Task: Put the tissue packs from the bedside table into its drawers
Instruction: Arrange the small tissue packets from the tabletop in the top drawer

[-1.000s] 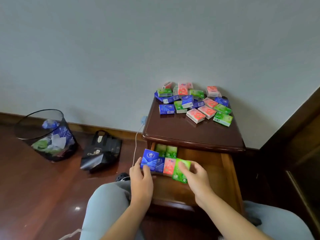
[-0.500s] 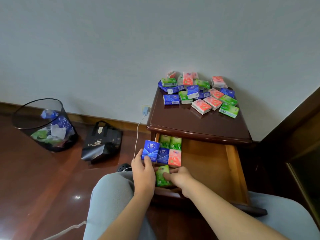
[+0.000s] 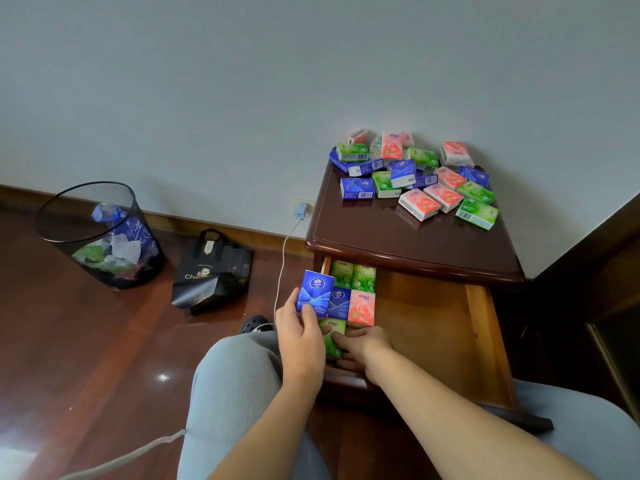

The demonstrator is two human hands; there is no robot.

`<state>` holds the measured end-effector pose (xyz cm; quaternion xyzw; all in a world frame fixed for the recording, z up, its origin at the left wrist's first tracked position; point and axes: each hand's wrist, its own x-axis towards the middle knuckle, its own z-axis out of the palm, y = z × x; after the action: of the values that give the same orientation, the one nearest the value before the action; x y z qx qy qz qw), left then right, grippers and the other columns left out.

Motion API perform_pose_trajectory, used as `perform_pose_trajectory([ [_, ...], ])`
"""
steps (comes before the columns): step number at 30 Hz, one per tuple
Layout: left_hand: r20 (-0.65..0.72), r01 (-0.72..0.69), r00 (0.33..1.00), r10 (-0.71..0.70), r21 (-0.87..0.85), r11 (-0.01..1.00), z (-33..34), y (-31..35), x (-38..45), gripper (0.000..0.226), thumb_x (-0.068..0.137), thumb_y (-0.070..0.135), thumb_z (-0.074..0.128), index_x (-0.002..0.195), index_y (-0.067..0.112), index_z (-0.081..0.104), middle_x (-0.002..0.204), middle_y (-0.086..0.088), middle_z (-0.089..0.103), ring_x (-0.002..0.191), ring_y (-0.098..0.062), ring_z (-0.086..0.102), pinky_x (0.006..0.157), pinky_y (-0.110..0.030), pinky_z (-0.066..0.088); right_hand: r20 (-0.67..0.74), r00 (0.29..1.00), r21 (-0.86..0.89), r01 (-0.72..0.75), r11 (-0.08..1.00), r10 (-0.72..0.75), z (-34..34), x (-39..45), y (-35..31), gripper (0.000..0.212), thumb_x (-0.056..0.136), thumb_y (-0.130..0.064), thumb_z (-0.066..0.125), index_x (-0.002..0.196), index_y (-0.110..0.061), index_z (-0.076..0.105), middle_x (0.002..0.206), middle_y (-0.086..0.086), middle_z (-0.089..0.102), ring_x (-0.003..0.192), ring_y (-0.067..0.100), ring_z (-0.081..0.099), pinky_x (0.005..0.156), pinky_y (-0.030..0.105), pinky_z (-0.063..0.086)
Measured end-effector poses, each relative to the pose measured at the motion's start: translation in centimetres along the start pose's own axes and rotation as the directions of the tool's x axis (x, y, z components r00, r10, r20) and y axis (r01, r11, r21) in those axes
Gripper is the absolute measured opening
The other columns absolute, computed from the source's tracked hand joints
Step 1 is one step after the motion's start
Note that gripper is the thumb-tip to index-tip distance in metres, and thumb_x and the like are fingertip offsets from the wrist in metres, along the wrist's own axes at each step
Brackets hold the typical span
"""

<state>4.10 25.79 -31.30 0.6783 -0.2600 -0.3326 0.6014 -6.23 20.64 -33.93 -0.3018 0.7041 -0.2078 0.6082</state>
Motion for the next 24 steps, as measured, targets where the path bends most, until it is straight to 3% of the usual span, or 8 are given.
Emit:
perform_pose_trajectory([
  [3,0.012,0.005,1.000,-0.005,0.006,1.000,-0.1,-0.1,0.0,0.041,0.109,0.029,0.048,0.150,0.026,0.048,0.123,0.020,0.050,0.115,0.003,0.057,0.073,-0.007,0.050,-0.008,1.000,0.014,-0.011,1.000,0.011,0.0,-0.1,-0.1,0.030,0.083,-0.009,0.088,0.090,-0.010,0.059,0.114,0.021,0.071,0.097,0.036,0.071,0.057,0.040,0.059],
  [7,0.028,0.014,1.000,-0.014,0.004,1.000,-0.1,0.0,0.0,0.041,0.109,0.030,0.049,0.149,0.027,0.047,0.125,0.016,0.050,0.120,-0.005,0.058,0.075,-0.014,0.056,-0.033,0.999,0.008,0.003,1.000,-0.002,0.0,0.0,-0.1,0.029,0.082,-0.006,0.088,0.090,-0.009,0.060,0.112,0.022,0.070,0.100,0.038,0.072,0.062,0.041,0.060],
  [10,0.033,0.022,0.999,-0.023,0.003,1.000,-0.1,0.1,0.0,0.041,0.109,0.029,0.049,0.150,0.025,0.048,0.123,0.017,0.051,0.119,-0.009,0.060,0.089,-0.033,0.061,-0.026,1.000,0.014,-0.006,1.000,0.006,-0.5,0.2,0.0,0.025,0.083,-0.006,0.088,0.091,-0.009,0.064,0.099,0.020,0.073,0.084,0.034,0.073,0.065,0.043,0.062],
  [15,0.037,0.017,0.999,-0.017,0.003,1.000,-0.1,0.0,0.0,0.042,0.108,0.031,0.050,0.150,0.026,0.047,0.124,0.019,0.050,0.116,0.001,0.058,0.074,-0.013,0.056,0.010,1.000,0.027,0.009,1.000,-0.009,-1.6,-0.5,0.1,0.017,0.088,-0.015,0.084,0.097,-0.008,0.071,0.083,0.013,0.074,0.068,0.027,0.073,0.062,0.035,0.061],
  [17,0.042,0.024,0.999,-0.024,0.001,1.000,-0.1,0.0,0.0,0.042,0.108,0.032,0.051,0.150,0.028,0.047,0.127,0.016,0.051,0.117,-0.003,0.060,0.077,-0.020,0.060,-0.029,0.998,0.027,0.053,0.998,-0.053,-2.0,-1.0,0.1,0.018,0.092,-0.025,0.081,0.099,-0.012,0.071,0.089,0.011,0.077,0.069,0.028,0.076,0.062,0.036,0.063],
  [19,0.042,0.020,0.999,-0.020,0.001,1.000,0.0,0.0,-0.1,0.041,0.108,0.030,0.051,0.149,0.028,0.048,0.128,0.012,0.052,0.115,-0.003,0.062,0.080,-0.025,0.061,-0.114,0.981,0.005,0.160,0.987,-0.158,-2.3,-1.6,-0.3,0.020,0.093,-0.037,0.078,0.099,-0.018,0.073,0.090,0.004,0.080,0.070,0.025,0.078,0.060,0.037,0.063],
  [20,0.041,0.010,0.999,-0.010,0.012,1.000,0.0,0.1,-0.1,0.041,0.108,0.029,0.050,0.149,0.027,0.048,0.128,0.010,0.053,0.113,0.001,0.061,0.079,-0.020,0.059,-0.137,0.965,0.022,0.229,0.973,-0.224,-2.4,-2.0,-0.7,0.022,0.093,-0.042,0.076,0.098,-0.021,0.074,0.088,0.000,0.080,0.071,0.022,0.079,0.059,0.035,0.063],
  [24,0.093,-0.022,0.996,0.016,0.073,0.997,0.0,0.2,-0.3,0.042,0.108,0.027,0.051,0.150,0.023,0.049,0.130,0.007,0.054,0.111,0.019,0.051,0.071,-0.002,0.047,0.010,0.916,0.115,0.397,0.911,-0.401,-1.8,-4.4,-3.1,0.029,0.089,-0.051,0.078,0.107,-0.029,0.072,0.098,-0.010,0.079,0.087,0.003,0.077,0.059,0.020,0.058],
])
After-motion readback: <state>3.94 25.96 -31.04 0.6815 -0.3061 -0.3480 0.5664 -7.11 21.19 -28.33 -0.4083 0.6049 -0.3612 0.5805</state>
